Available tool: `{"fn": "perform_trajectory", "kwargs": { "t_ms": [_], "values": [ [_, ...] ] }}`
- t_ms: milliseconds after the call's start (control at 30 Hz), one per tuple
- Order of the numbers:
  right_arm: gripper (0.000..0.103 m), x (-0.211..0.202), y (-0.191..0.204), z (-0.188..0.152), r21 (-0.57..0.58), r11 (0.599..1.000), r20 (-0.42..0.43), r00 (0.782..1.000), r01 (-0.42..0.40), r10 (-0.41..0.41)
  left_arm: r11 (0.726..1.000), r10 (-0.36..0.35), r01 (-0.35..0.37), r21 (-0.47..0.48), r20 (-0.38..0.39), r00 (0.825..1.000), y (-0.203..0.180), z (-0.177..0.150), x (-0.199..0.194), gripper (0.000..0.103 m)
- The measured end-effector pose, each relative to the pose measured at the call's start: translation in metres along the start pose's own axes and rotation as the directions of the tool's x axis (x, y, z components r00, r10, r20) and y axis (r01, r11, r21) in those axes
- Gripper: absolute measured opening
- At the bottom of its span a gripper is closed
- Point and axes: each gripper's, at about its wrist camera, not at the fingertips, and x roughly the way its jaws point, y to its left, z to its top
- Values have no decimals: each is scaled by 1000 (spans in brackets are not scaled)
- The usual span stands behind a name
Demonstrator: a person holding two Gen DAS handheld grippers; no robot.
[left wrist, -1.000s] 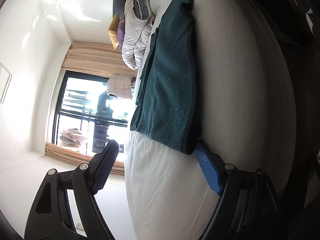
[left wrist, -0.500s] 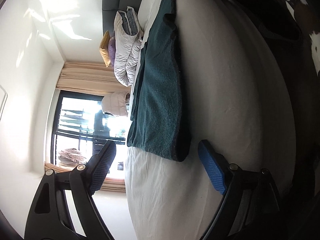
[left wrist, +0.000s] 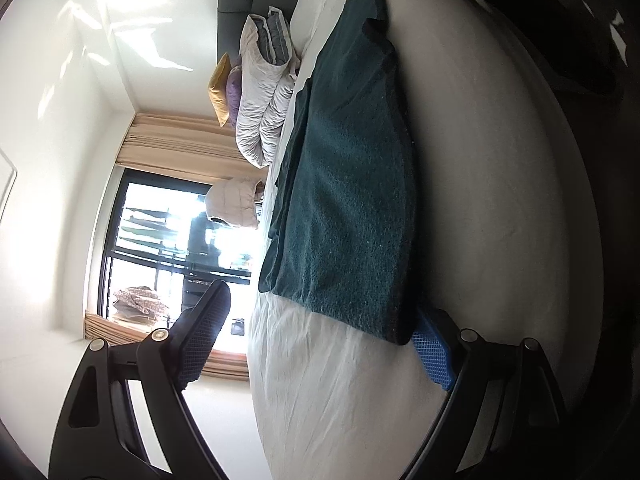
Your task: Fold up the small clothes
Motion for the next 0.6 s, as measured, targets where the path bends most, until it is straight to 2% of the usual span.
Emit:
{"fn": "perform_trajectory", "kwargs": {
  "t_ms": [67, 100, 167, 233, 300, 367, 467, 600],
  "values": [
    [67, 0, -1, -1, -6, 1000, -1, 1000, 3, -3, 999, -36, 36, -32, 1, 999, 7, 4, 4, 82],
    [66, 1, -1, -2, -11, 1000, -4, 1000, 7, -7, 998, -53, 53, -46, 2, 999, 8, 6, 4, 76],
    [64, 1, -3, -4, -26, 1000, -11, 1000, 15, -15, 992, -104, 104, -76, 1, 995, 12, 13, 7, 63],
    [64, 1, -4, -8, -60, 998, -11, 999, 32, -33, 982, -152, 151, -115, -5, 988, 14, 20, 10, 44],
    [64, 1, -5, -13, -126, 990, -13, 998, 61, -63, 965, -202, 197, -172, -17, 979, 17, 25, 13, 32],
    [64, 1, -5, -20, -198, 975, -15, 994, 99, -104, 942, -239, 223, -252, -30, 971, 23, 27, 14, 32],
    [63, 2, -7, -30, -303, 944, -5, 990, 132, -140, 902, -290, 257, -346, -46, 956, 35, 27, 21, 26],
    [60, 12, -2, -40, -457, 879, 3, 988, 139, -154, 895, -314, 276, -352, -56, 948, 37, 32, 24, 20]
  ]
}}
